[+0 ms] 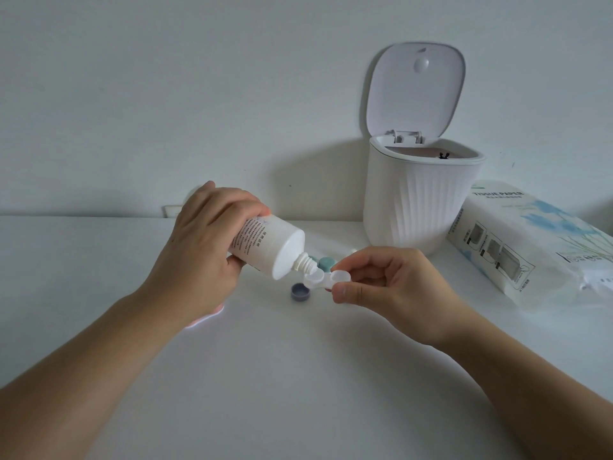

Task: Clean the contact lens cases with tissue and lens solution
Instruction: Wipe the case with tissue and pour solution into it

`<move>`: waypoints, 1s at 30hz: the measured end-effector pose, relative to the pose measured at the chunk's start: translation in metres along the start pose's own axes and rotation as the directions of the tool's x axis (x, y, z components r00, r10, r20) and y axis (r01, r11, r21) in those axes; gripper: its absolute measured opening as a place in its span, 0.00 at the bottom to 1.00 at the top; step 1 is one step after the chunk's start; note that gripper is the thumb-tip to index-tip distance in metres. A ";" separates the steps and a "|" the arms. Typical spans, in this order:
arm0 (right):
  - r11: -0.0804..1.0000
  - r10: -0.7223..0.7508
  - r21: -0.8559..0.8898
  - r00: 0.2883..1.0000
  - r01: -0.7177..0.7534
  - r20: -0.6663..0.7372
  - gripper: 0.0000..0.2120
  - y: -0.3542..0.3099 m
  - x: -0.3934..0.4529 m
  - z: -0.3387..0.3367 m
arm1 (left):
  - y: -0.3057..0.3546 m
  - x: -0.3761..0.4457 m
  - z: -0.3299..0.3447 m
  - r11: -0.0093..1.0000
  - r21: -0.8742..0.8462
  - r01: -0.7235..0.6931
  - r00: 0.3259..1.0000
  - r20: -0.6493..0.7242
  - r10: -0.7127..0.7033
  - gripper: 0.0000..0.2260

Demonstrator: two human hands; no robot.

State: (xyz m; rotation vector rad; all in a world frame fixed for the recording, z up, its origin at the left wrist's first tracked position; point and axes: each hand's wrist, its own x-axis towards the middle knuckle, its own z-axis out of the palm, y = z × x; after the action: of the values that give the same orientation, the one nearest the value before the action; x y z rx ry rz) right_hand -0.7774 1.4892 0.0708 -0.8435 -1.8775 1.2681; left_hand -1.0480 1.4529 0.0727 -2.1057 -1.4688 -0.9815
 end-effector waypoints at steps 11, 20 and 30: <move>1.000 0.004 -0.006 1.000 -0.003 0.005 0.09 0.000 0.000 0.000 | 0.001 0.001 0.000 1.000 0.006 -0.012 1.000 0.005 0.012 0.31; 1.000 -0.001 -0.012 1.000 0.001 0.011 0.07 0.002 0.000 -0.001 | 0.001 0.000 0.001 1.000 0.014 -0.017 1.000 -0.009 0.017 0.31; 1.000 -0.011 0.015 1.000 0.011 0.016 0.06 0.003 0.001 -0.001 | 0.002 0.000 0.000 1.000 0.011 0.003 1.000 0.004 -0.003 0.32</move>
State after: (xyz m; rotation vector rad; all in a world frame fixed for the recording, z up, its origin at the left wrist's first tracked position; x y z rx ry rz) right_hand -0.7763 1.4914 0.0683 -0.8165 -1.8805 1.2842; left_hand -1.0466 1.4519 0.0727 -2.0995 -1.4771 -0.9683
